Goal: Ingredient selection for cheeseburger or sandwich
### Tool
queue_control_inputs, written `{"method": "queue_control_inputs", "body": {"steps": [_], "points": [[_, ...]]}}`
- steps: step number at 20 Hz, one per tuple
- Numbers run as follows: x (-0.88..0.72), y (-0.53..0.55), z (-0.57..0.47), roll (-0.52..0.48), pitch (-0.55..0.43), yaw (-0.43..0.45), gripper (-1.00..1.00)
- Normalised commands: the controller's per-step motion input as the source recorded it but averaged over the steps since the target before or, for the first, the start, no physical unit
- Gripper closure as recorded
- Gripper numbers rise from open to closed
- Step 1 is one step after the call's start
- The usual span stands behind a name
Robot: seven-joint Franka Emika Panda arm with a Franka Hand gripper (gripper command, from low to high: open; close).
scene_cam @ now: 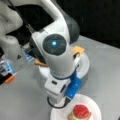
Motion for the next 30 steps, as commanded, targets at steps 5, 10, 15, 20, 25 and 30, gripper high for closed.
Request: {"method": "queue_control_inputs", "body": {"steps": [5,10,15,20,25,30], "points": [[-0.55,0.34,0.03,-0.191,-0.162,-0.028,-1.0],[-0.32,0.24,0.12,-0.073,0.019,-0.095,-1.0],[-0.41,0.31,0.21,-0.154,0.087,-0.23,-1.0],[-0.49,0.47,0.12,-0.135,0.024,-0.098,-1.0],[-0.4,0.39,-0.13,-0.048,-0.09,-0.069,-1.0],[-0.26,0.11,-0.23,0.017,-0.192,-0.091,-1.0]]}}
